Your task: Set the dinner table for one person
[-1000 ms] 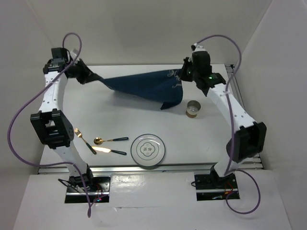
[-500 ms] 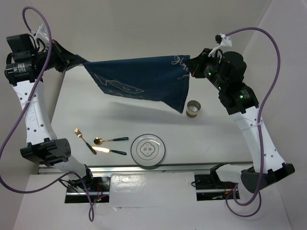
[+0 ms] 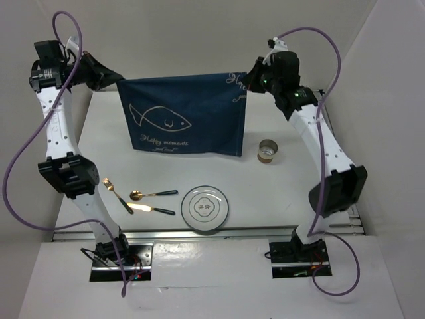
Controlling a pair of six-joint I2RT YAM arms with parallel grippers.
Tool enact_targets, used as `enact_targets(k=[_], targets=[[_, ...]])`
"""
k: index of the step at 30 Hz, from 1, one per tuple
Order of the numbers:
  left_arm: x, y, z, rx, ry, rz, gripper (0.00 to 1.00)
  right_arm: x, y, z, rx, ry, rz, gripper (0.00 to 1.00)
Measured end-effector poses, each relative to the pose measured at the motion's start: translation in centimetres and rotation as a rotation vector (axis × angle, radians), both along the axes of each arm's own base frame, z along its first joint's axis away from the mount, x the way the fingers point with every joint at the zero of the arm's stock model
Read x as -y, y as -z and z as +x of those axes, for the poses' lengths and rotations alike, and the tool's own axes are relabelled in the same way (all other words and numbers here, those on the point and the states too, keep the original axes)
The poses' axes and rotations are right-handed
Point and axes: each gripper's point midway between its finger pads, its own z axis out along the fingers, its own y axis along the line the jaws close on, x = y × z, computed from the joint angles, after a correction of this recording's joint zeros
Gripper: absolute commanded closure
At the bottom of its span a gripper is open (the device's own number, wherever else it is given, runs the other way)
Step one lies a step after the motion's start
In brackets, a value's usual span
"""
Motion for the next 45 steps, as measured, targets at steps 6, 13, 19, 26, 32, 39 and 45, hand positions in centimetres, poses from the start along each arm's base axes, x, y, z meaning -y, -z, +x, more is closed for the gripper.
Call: enact_targets(k=[6,13,19,26,32,39,45], targets=[[0.3,0.9,3.5,0.018,0.013,-0.06,1.0,0.3,-2.3,5.9,0.072,0.028,0.019,1.0],[1.1,1.2,3.1,0.057,0.049,-0.103,1.0,1.2,-0.7,4.8,0.067,0.043,0.008,1.0],[3.7,9.0,-4.8,-0.154,0.039,-0.157,0.47,3.8,10.1,-1.7,-0.15,0.084,-0.041,0.27],[2.9,15.5,-10.4,-0.337,-0.042,-0.07,0.28,7.6,15.1,-6.0,-0.262,0.162,-0.071,0.27],[2.0,18.1,-9.7,-0.397,-0.068,0.04,0.93,4.5,14.3,-5.7,-0.277,0.103,-0.015,0.88],[2.6,24.8,-8.0,-0.532,-0.057,0.152,1.0,-7.1,21.2,-5.5,-0.461,-0.116,-0.095,0.97],[4.7,32.4,-7.1,-0.673,0.004,0.178,1.0,-10.0,30.6,-8.9,-0.702,-0.141,-0.197,0.98]])
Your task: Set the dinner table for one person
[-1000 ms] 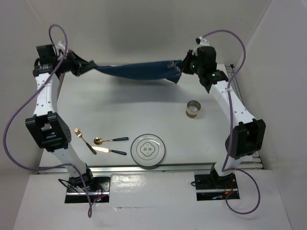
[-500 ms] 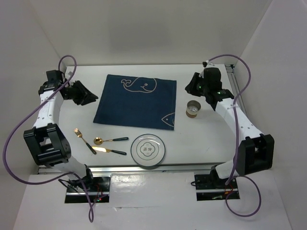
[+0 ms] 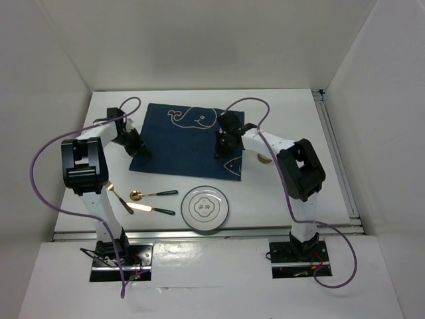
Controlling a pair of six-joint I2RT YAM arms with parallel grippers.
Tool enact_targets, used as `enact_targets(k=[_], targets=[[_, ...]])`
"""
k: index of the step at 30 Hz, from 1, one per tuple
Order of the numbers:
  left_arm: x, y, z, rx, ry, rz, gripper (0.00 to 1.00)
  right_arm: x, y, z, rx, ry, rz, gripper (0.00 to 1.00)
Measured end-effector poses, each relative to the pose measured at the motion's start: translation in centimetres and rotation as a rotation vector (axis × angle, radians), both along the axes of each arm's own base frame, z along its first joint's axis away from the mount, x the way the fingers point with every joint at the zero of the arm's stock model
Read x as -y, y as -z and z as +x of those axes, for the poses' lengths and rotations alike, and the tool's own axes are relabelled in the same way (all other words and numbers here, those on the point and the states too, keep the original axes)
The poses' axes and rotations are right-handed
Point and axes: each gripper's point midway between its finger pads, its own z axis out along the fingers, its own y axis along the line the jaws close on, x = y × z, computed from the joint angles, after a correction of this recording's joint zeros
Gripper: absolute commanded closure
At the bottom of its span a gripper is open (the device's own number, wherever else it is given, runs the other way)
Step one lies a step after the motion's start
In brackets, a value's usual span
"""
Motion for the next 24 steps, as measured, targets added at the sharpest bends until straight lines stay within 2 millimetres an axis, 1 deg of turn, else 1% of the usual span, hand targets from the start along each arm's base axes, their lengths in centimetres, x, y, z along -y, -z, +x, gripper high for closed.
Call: enact_targets(k=[2,3,7,9,12,15,17,20,24], targets=[[0.7,1.7,-0.3,-0.042,0.018,0.021,1.0,0.4,1.5,-0.1,-0.036,0.02,-0.02,1.0],[1.0,2.2,-0.5,-0.054,0.028,0.029,1.0,0.7,2.1,-0.1,-0.048,0.033,-0.029,1.0],[2.3,2.6,-0.6,-0.045,0.064,0.044,1.0,1.7,4.1,0.1,-0.088,0.08,-0.078,1.0],[2.8,3.0,-1.1,-0.053,0.067,0.023,1.0,2.1,4.2,0.6,-0.085,0.105,-0.088,1.0],[3.0,2.9,-2.0,-0.036,0.07,0.007,1.0,2.3,4.3,0.7,-0.088,0.132,-0.092,1.0],[3.5,3.1,-3.9,-0.05,0.078,-0.005,1.0,2.8,4.3,0.4,-0.074,0.163,-0.093,1.0],[4.1,3.1,-5.1,-0.058,0.093,-0.008,1.0,3.4,4.4,-0.1,-0.069,0.183,-0.095,1.0],[5.5,3.2,-6.9,-0.078,0.131,-0.008,1.0,4.6,4.4,-1.5,-0.075,0.211,-0.109,1.0],[6.5,3.2,-7.7,-0.088,0.16,-0.012,1.0,5.8,4.5,-3.4,-0.089,0.242,-0.117,1.0]])
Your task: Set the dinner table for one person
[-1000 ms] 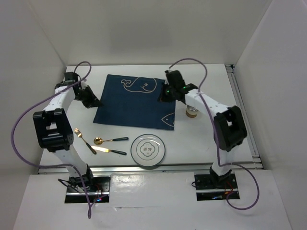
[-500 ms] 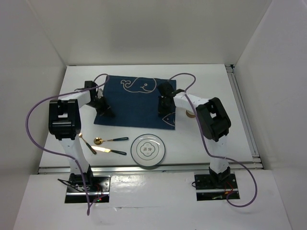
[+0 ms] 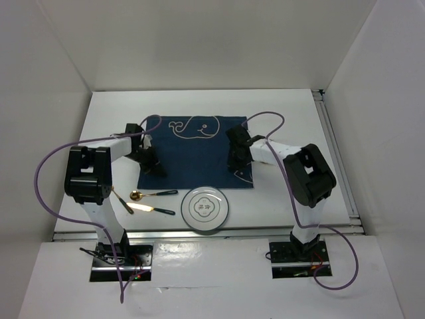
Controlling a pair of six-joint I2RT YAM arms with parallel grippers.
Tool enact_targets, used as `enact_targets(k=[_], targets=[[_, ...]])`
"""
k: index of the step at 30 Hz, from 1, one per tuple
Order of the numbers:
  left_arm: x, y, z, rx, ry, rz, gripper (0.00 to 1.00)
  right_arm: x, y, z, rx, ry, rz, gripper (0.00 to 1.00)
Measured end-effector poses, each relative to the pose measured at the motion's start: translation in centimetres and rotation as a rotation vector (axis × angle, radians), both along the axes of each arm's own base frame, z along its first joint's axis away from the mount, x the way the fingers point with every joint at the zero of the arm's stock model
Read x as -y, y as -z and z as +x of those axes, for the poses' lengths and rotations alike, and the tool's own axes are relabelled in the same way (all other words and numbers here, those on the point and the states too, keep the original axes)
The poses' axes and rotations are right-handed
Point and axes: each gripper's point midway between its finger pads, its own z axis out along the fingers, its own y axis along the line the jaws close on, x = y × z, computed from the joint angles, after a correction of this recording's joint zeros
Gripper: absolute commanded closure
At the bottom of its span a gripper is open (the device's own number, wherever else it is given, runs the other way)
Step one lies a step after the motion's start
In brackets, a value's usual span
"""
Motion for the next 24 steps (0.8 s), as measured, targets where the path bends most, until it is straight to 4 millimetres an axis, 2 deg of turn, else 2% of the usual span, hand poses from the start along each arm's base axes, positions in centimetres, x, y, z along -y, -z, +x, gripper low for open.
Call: enact_targets(k=[4,17,21,22,23,24], targets=[[0.5,0.0,-0.2,-0.002,0.014,-0.007,1.0,0.6,0.0,-1.0,-0.009,0.025,0.005,1.0],[1.7,0.0,-0.2,-0.021,0.033,0.003,1.0,1.5,0.0,-1.9,0.009,0.092,-0.038,1.0],[1.5,-0.2,-0.1,-0.028,0.033,0.043,1.0,1.9,-0.3,-2.4,0.009,0.086,-0.085,0.83],[1.4,-0.3,0.0,-0.03,0.035,0.068,0.96,2.1,-0.6,-2.6,0.002,0.08,-0.102,0.74],[1.2,-0.5,0.1,-0.028,0.036,0.09,0.9,2.2,-1.0,-2.5,0.002,0.077,-0.112,0.66],[0.9,-0.8,0.3,-0.025,0.035,0.111,0.72,2.3,-1.7,-2.3,0.009,0.073,-0.12,0.56]])
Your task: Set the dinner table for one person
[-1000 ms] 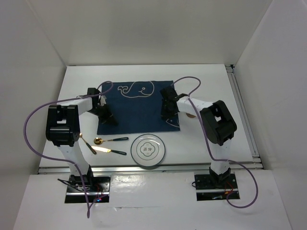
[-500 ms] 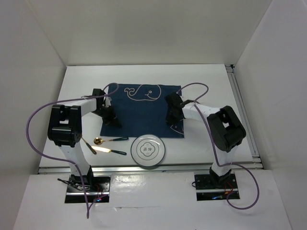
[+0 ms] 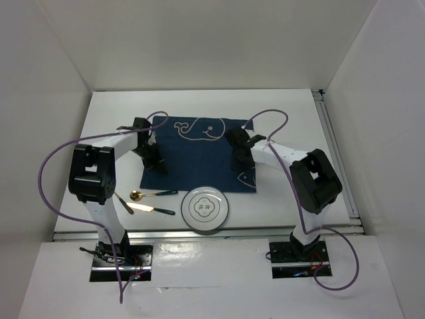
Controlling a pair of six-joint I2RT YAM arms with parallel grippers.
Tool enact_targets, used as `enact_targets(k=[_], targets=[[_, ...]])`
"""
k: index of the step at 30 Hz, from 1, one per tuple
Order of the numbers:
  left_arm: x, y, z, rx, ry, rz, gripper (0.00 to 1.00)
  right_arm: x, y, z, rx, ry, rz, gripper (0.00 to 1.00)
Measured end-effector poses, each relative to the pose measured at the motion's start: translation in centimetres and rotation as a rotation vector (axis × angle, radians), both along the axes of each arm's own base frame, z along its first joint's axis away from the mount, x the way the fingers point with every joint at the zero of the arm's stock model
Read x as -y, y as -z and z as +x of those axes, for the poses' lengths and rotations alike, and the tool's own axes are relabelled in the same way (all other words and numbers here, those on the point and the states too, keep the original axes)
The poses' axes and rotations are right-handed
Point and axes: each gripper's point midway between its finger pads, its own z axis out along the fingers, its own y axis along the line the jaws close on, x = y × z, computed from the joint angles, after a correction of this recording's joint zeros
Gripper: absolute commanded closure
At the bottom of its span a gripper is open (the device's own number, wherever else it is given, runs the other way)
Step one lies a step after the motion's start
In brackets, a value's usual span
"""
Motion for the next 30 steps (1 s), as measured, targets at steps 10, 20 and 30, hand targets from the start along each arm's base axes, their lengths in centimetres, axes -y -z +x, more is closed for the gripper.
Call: enact_targets(k=[10,20,30], targets=[[-2.0,-13.1,5.6,0.332,-0.025,0.111,0.4,7.0,-16.7,5.8,0.387,0.179,0.098,0.24],[-0.6,-17.1,3.3,0.417,0.042,0.128,0.54,17.3,-9.9,3.9,0.185,0.384,0.017,0.24],[2.3,-11.6,-7.2,0.264,0.201,0.138,0.48,16.4,-4.7,4.8,0.063,0.315,0.053,0.74]])
